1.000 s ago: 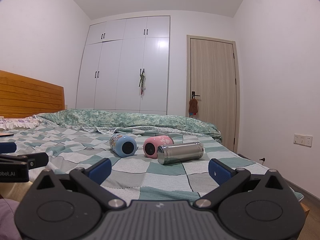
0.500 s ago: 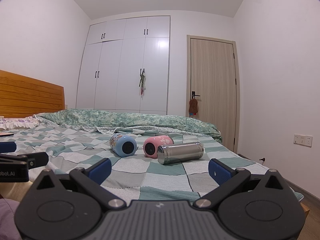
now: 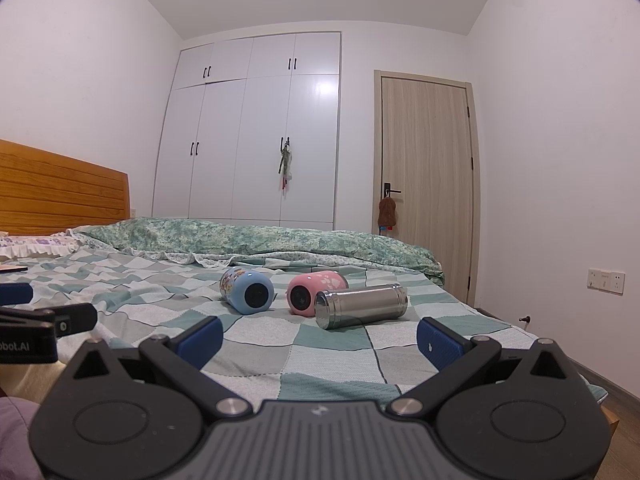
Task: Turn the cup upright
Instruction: 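Move the right gripper to the blue sticker tumbler and close on its body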
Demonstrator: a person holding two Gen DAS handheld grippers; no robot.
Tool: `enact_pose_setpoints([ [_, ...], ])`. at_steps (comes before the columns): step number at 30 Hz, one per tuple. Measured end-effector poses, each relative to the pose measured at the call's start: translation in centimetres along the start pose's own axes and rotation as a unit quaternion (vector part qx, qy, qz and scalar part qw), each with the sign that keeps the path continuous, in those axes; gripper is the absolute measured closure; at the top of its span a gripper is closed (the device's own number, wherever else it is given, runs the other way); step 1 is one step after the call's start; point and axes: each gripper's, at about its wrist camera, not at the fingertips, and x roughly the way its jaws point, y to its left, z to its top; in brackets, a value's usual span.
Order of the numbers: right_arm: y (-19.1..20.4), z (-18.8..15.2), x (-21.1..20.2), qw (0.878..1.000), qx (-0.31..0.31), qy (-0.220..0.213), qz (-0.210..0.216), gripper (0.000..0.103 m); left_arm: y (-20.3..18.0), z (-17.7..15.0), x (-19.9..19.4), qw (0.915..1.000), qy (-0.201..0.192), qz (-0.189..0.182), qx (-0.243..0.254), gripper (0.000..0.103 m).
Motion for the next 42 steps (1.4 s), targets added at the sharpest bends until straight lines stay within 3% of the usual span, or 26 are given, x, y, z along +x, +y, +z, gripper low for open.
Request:
enact_pose_setpoints([
  [14,0.0,0.1,0.0,1.000,0.001,0.000,0.001,0.000,0.0,0.1,-0.1,1.0000,-0.002,0.000,-0.002,0.000],
  [18,-0.1,0.8,0.2,1.000,-0.001,0.005,0.028,0.000,0.0,1.1,-0.2,0.9999,-0.007,-0.012,-0.004,0.000],
  [22,0.2,2.0,1.6,0.999,-0.005,0.008,0.033,0.000,0.7,3.0,1.0,0.9998,-0.017,-0.001,-0.008,0.000],
  [32,1.6,7.9,10.9,0.995,-0.040,0.036,0.085,0.000,4.0,7.6,8.6,0.9999,-0.013,-0.008,-0.008,0.000],
  [42,5.2,11.2,24.2,0.981,-0.080,0.114,0.136,0.000,8.3,9.9,18.7,0.9997,0.019,-0.017,0.005,0.000],
])
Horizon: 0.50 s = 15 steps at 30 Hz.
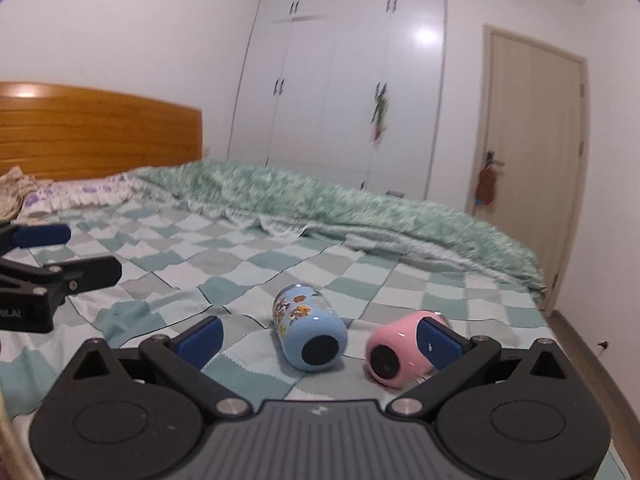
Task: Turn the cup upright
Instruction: 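Move the right gripper to the blue sticker tumbler and close on its body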
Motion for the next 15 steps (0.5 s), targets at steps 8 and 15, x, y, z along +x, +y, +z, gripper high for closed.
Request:
enact_pose_setpoints([
  [8,0.4,2.2,12.2,0.994,-0.038,0.101,0.028,0.002,2.5,-0.8,9.0,0.9972,0.069,-0.023,0.021,0.000],
  [15,0.7,2.5,21.1,0.982,-0.057,0.173,0.052,0.001,3.7,-2.2,16.0,0.9917,0.112,-0.033,0.054,0.000],
])
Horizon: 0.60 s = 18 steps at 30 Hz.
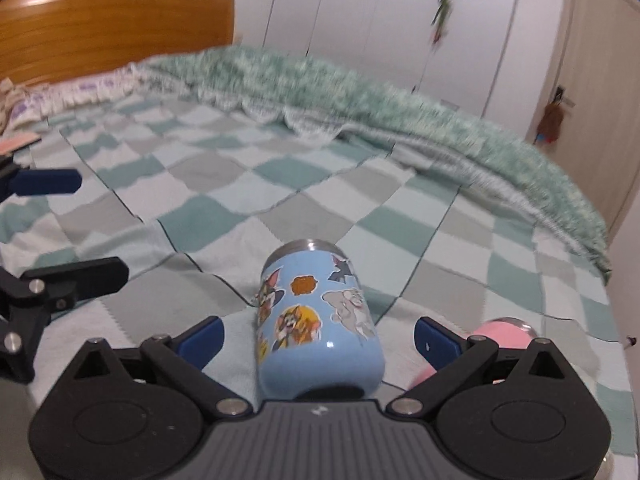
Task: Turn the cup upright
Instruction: 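Move the right gripper to the blue sticker tumbler and close on its body, then lift the blue tumbler with the right gripper and rotate it toward the left gripper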
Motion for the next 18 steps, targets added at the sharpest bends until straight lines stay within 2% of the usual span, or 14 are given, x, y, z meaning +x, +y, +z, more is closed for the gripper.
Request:
enact_pose_setpoints([
  [3,0.0,0.7,3.3,1.000,-0.009,0.030,0.000,0.002,0.8,-0.3,1.8,0.9999,0.014,-0.005,0.002,0.000],
  [5,-0.2,1.0,5.2,0.999,-0.002,0.049,0.001,0.007,1.1,-0.5,2.5,0.9998,0.019,-0.002,0.002,0.000],
  [6,-0.4,1.1,5.9,0.998,0.007,0.060,0.011,0.016,1.2,-0.6,2.7,0.9998,0.021,0.000,0.001,0.000],
  [8,-0.5,0.9,6.6,0.997,0.020,0.072,0.016,0.017,1.4,-0.8,2.8,0.9996,0.027,-0.001,-0.004,0.000],
  [12,-0.6,0.4,4.9,0.997,0.042,0.060,0.023,0.018,1.0,-0.1,1.0,0.9997,0.022,0.006,0.000,0.000],
  [18,1.2,-0.6,-1.6,0.997,0.055,0.049,0.034,0.019,0.0,1.9,-6.1,0.9999,-0.006,0.008,0.003,0.000],
])
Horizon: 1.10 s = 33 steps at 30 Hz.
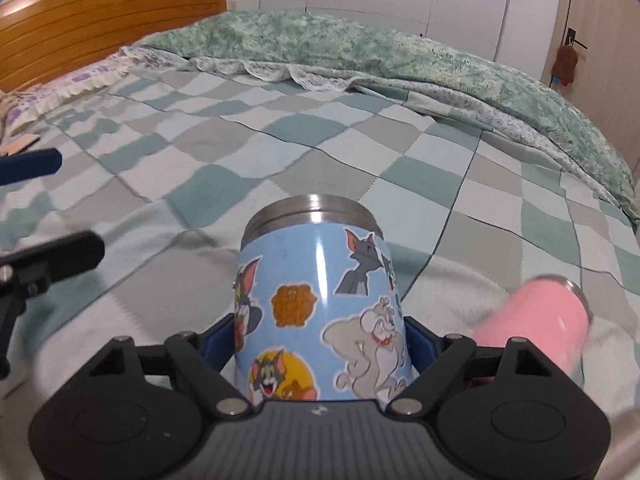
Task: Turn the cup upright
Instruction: 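Lift the blue tumbler with the right gripper and rotate it toward the left gripper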
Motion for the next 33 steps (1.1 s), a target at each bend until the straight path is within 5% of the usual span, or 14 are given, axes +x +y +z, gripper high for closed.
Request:
enact_pose_setpoints([
  [14,6.4,-7.1,-13.2,0.997,0.061,0.029,0.047,0.019,-1.4,-3.2,-15.0,0.9998,-0.001,0.001,-0.020,0.000],
  [23,7.3,-11.5,-10.4,0.985,0.146,0.081,0.035,0.019,-1.1,-7.1,-17.2,0.9991,0.029,-0.001,-0.031,0.000],
  [33,6.6,-12.3,-9.8,0.984,0.169,0.041,0.022,0.017,-1.3,-7.7,-17.6,0.9983,0.045,0.011,-0.035,0.000],
])
